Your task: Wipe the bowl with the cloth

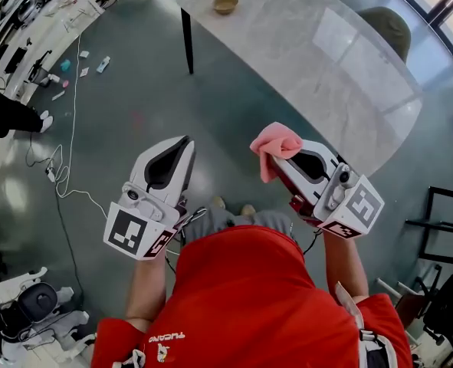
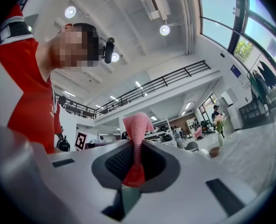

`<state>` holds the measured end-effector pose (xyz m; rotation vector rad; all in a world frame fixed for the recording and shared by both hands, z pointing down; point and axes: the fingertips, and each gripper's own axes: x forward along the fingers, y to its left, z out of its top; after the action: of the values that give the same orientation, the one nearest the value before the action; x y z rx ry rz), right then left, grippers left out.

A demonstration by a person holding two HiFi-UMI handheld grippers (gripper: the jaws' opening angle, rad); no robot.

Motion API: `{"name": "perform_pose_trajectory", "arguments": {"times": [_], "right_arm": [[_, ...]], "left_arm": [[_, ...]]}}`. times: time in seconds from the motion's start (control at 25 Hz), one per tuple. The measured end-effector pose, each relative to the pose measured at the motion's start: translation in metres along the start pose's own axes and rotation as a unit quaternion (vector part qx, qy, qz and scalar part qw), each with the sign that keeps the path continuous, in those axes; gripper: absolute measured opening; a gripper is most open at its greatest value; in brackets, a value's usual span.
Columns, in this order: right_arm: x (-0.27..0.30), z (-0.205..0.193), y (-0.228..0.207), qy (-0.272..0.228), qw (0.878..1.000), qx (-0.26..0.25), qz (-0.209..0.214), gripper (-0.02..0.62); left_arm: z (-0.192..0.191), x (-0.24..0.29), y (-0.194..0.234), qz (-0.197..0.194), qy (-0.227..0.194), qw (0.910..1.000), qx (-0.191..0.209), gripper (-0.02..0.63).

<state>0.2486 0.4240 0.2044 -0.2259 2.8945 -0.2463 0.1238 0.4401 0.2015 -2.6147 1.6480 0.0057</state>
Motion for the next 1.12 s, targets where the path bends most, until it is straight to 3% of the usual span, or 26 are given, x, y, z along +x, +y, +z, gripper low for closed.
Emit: {"name": "perform_pose_trajectory", "arguments": {"times": [0.32,0.6,0.88,1.12], "right_arm": [[0.014,-0.001,-0.023,-0.007,1.000,-0.002,-0.005,0.021],[0.047,-0.007,-0.062,0.006,1.000,-0.013,-0.025,0.021],[0.096,-0.007,-0.113,0.011,0.998,-0.018,-0.052,0.021],[0.165,-0.011,-0.167,0.013,0.997,-0.016,-0.074,0.021]], "left_arm": [[-0.004,0.017,0.026,0.001,-0.002,1.0000,0.002,0.005],[-0.015,0.051,0.074,-0.014,-0.017,0.9998,0.001,0.005],[-0.019,0.090,0.137,-0.034,-0.022,0.9992,0.005,0.005],[-0.023,0.122,0.221,-0.052,-0.020,0.9985,0.003,0.005]]}}
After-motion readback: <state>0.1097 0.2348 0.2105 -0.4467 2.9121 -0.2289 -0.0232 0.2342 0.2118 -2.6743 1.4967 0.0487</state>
